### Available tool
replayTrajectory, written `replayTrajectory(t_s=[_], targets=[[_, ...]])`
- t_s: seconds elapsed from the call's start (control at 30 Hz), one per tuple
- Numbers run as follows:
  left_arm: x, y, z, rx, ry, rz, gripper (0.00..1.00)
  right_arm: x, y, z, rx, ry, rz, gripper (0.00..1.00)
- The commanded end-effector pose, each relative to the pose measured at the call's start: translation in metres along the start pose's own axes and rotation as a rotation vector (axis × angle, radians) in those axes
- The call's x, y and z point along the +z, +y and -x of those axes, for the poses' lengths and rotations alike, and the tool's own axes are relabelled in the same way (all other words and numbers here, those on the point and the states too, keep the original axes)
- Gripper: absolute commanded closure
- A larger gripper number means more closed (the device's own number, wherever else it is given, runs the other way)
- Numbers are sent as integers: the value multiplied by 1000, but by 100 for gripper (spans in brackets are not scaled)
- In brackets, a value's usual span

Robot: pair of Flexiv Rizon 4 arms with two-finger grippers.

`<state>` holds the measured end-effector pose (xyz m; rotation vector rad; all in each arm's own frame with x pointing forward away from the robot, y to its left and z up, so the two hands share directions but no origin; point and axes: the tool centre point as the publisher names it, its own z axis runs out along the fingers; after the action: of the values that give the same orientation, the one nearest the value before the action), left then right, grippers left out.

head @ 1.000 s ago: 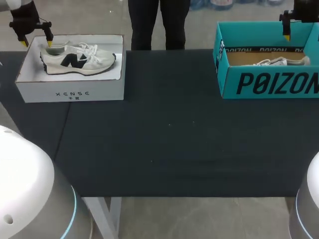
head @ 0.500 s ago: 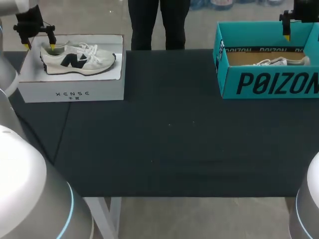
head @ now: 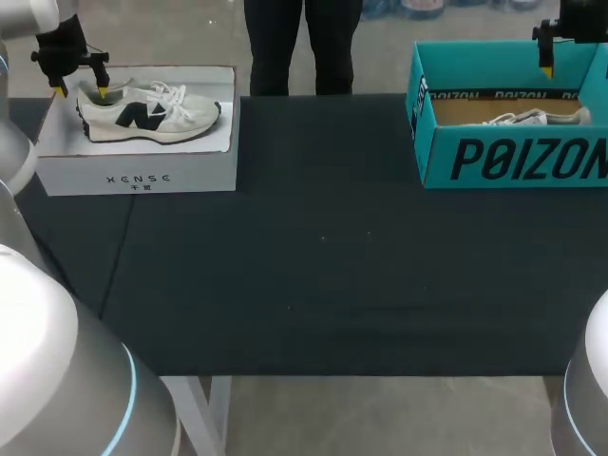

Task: Take the shoe out of the shoebox, open the shoe tongue, remove and reinsert the insole, then place the shoe into the shoebox

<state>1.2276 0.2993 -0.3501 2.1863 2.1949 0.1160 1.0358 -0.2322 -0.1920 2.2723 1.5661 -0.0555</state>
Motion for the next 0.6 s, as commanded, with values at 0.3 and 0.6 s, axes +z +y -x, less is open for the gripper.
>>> replayTrajectory(t_s=[0.3, 0.6], targets=[[9, 16, -1, 8, 7, -102, 56, 0, -1, 0, 1, 0, 2, 0], [12, 17, 0, 9, 13, -95, 96, 0, -1, 0, 1, 0, 2, 0]])
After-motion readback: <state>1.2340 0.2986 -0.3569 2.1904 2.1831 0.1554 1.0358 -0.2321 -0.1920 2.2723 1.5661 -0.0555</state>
